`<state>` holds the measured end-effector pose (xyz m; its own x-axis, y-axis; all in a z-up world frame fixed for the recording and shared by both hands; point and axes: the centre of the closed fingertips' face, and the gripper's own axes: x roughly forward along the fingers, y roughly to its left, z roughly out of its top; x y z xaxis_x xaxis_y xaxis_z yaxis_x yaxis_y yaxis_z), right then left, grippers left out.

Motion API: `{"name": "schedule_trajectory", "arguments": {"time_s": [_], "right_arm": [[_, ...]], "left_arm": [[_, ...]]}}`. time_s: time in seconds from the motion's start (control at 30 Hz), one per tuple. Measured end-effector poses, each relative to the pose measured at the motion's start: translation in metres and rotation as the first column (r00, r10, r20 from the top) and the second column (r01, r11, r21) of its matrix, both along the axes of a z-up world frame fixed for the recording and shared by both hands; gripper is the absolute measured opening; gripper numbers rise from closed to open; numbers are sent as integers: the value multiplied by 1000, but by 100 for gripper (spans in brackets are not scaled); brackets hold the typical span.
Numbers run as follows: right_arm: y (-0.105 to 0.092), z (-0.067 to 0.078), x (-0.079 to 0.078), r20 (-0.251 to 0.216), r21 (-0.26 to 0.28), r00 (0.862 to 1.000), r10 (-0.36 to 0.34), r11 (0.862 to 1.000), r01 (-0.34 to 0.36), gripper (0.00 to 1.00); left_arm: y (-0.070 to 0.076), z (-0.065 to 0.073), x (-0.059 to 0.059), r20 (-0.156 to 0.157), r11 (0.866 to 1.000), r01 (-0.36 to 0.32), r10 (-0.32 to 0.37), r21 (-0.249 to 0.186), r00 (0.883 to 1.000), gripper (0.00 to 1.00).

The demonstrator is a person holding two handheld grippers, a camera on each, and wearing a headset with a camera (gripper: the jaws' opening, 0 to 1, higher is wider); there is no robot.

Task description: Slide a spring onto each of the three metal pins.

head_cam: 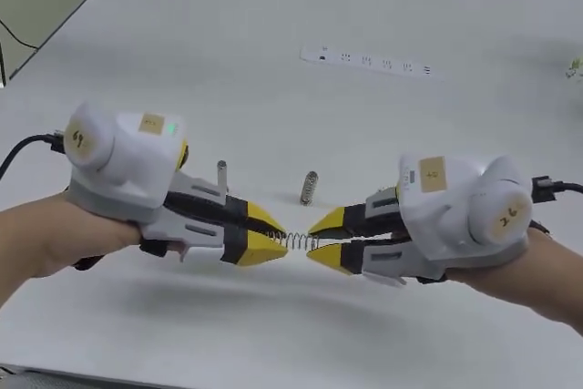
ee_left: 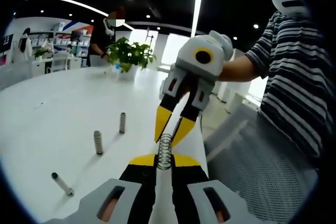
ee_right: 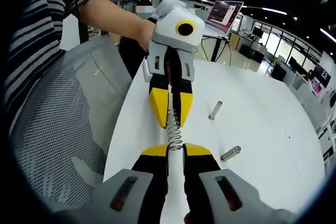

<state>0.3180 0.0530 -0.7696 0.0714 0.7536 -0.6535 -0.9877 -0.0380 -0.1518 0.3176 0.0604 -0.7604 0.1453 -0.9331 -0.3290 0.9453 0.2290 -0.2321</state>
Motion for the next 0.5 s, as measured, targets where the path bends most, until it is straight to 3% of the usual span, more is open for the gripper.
{"name": "schedule_trajectory", "arguments": {"time_s": [0.3,0.5], "right_arm": [[9,23,1,9,38,1000,23,999,-23,7],[13,25,0,20,30,999,48,998,-49,7]], "left_arm": [[2,-2,2,12,1000,-6,6,16,1000,2],[3,-4,1,18,1000,-10,9,25,1000,2]]}}
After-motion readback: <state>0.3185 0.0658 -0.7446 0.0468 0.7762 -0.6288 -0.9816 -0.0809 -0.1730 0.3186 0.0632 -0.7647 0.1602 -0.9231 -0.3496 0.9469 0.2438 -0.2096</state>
